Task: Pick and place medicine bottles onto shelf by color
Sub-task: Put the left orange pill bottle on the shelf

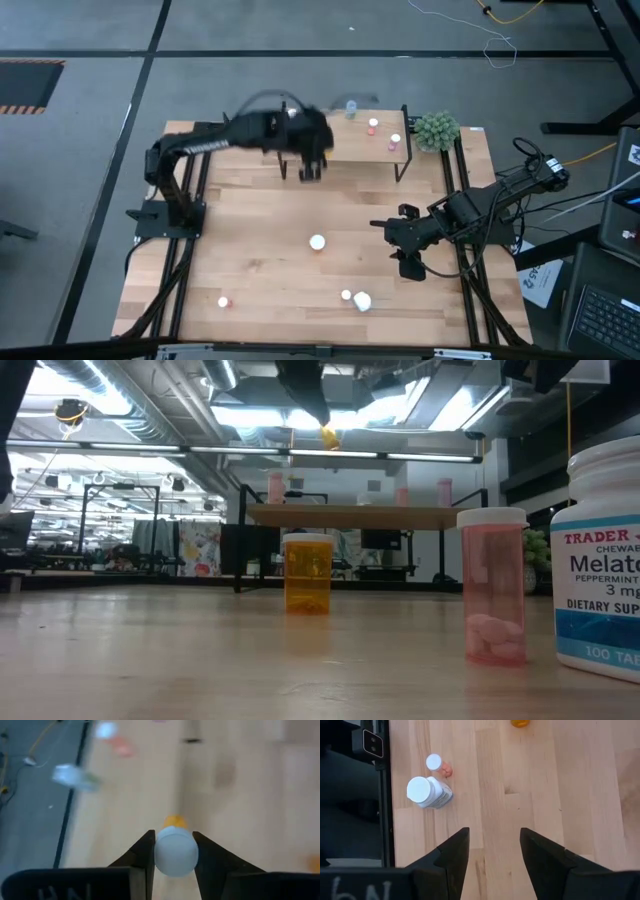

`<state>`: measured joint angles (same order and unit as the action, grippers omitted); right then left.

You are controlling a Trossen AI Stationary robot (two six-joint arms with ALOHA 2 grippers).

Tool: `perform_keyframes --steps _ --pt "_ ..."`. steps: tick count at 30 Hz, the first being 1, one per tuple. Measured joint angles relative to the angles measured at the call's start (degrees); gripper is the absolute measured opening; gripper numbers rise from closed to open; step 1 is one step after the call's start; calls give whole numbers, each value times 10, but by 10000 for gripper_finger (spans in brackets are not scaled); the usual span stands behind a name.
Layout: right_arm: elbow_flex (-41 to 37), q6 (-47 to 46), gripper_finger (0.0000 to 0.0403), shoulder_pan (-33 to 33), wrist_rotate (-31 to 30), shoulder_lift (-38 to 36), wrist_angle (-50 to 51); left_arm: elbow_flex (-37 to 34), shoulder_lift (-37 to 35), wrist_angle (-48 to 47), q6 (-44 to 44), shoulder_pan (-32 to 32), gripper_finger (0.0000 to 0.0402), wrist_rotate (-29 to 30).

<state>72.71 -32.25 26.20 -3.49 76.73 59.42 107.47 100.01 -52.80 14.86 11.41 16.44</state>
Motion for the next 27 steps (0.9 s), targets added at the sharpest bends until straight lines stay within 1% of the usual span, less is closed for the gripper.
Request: perform_keyframes --steps 2,5,8,10,15,20,23,27 --pt "0 0 179 0 0 0 0 16 0 2 5 44 92 -25" --pt "0 4 179 0 0 0 0 19 2 1 -8 105 92 -75" --pt "0 13 179 0 0 0 0 19 16 -7 -12 148 93 -108" --pt "0 14 179 0 0 0 0 19 30 -10 -13 164 93 -120" --pt "0 13 179 0 0 0 0 19 66 -8 -13 175 93 -149" --pt "0 12 179 0 0 0 0 19 84 -35 -17 172 94 -149" --pt "0 10 179 0 0 0 1 18 87 -69 -26 172 94 -146" --pt "0 10 179 0 0 0 1 19 86 -75 -28 170 94 -145"
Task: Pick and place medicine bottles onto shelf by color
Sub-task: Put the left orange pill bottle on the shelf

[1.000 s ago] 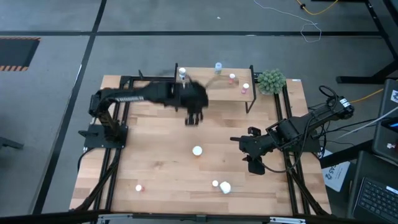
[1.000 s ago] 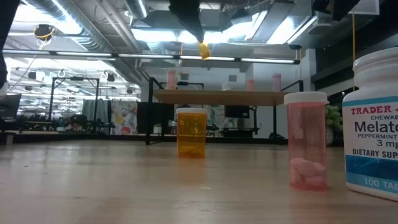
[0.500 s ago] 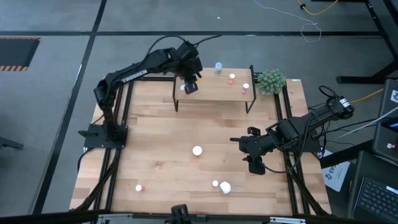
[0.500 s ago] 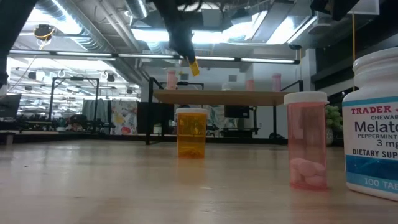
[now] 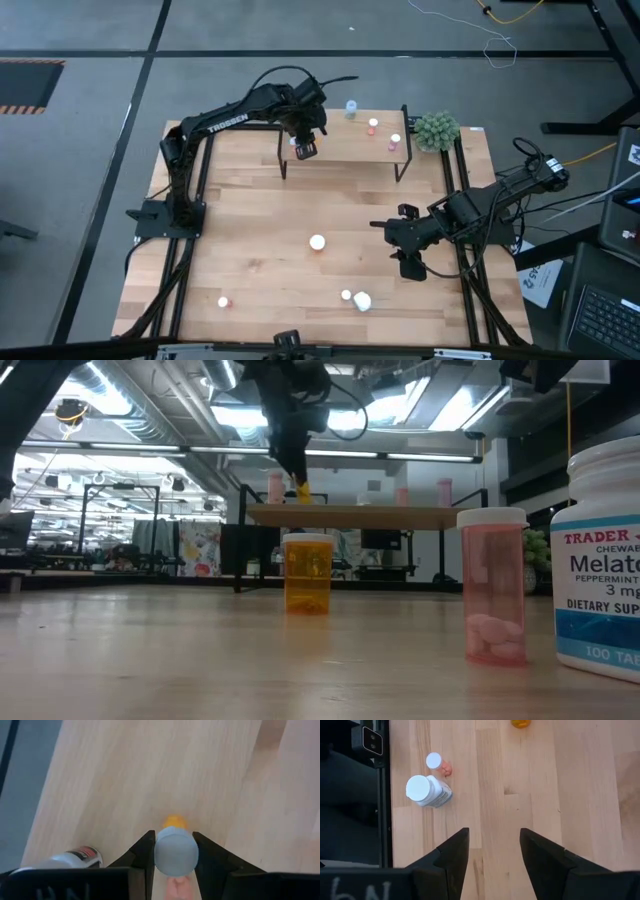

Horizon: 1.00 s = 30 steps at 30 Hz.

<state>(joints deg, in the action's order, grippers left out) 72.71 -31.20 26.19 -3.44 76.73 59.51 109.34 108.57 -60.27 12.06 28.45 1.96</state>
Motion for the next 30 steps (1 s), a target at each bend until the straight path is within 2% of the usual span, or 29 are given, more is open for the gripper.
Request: perform_keyframes --steps 6,21,30 --pt "0 -1 179 0 0 0 0 0 0 -30 0 -4 94 0" --pt "0 -3 179 0 0 0 0 0 0 -35 14 -29 96 1" --pt "0 -3 179 0 0 0 0 0 0 -32 21 -34 136 20"
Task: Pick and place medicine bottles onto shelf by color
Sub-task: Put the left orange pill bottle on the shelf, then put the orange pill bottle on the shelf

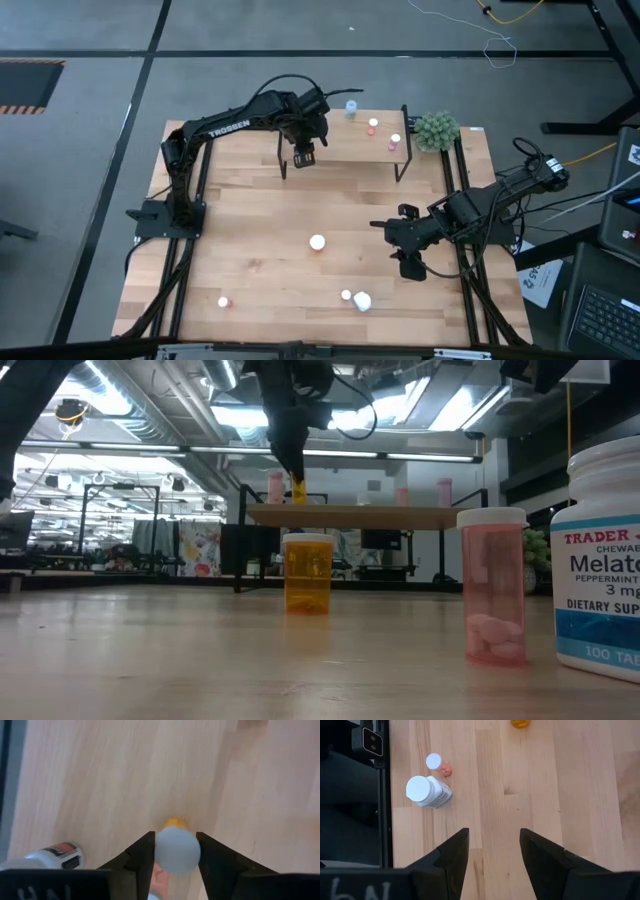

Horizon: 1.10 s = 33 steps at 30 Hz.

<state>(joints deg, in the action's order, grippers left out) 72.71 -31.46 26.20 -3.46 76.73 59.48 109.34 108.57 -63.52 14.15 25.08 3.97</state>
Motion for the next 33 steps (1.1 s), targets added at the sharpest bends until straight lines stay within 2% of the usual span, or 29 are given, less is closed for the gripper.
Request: perform_keyframes --steps 8,18,26,33 --pt "0 0 179 0 0 0 0 0 0 2 0 3 158 14" --pt "0 0 179 0 0 0 0 0 0 20 0 3 160 15" --pt "0 0 179 0 0 0 0 0 0 95 0 3 161 15" --pt "0 0 179 0 0 0 0 0 0 112 1 3 161 15"
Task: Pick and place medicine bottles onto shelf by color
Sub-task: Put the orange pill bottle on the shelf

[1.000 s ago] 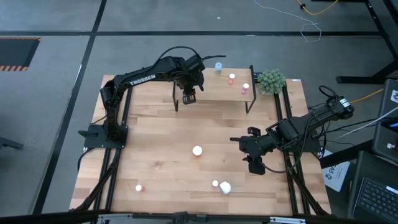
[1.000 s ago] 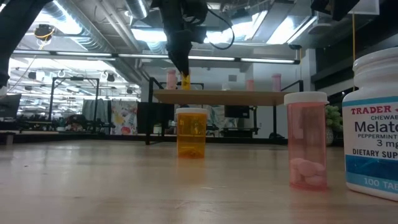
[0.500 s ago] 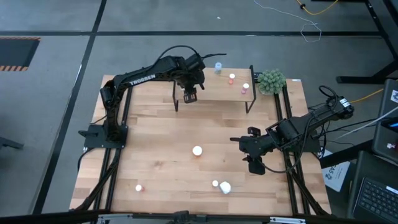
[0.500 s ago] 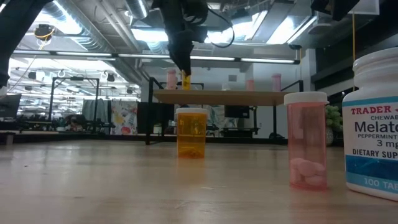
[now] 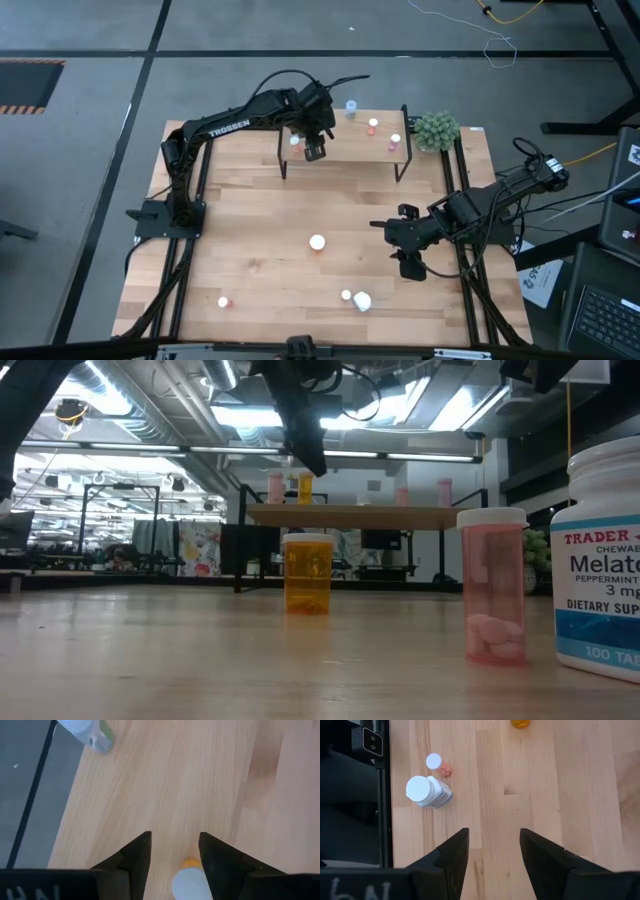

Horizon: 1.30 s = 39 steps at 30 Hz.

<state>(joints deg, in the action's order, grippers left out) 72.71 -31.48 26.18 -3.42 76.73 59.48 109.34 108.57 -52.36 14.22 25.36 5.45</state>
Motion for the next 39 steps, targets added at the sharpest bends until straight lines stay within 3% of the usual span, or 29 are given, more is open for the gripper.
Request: perform_keyframes --steps 4,11,17,21,24,26,30,35,39 --pt "0 0 179 0 0 0 0 7 0 15 0 -6 161 1" --pt "0 0 179 0 0 0 0 97 -1 -19 -1 -56 160 0" --pt "0 0 179 0 0 0 0 194 -1 -173 -32 -127 160 -3" --pt "0 0 179 0 0 0 0 221 -1 -304 -54 -179 160 -9" --pt "0 0 179 0 0 0 0 221 -1 -382 -82 -214 160 -9" --pt "0 0 179 0 0 0 -1 207 -3 -371 -99 -237 160 -15" --pt "0 -17 179 0 -4 0 -11 194 -3 -375 -92 -277 160 -95" --pt "0 -51 179 0 -73 0 -42 148 -8 -376 -89 -316 160 -110" --pt "0 -58 179 0 -126 0 -54 110 -52 -375 -98 -336 160 -109"
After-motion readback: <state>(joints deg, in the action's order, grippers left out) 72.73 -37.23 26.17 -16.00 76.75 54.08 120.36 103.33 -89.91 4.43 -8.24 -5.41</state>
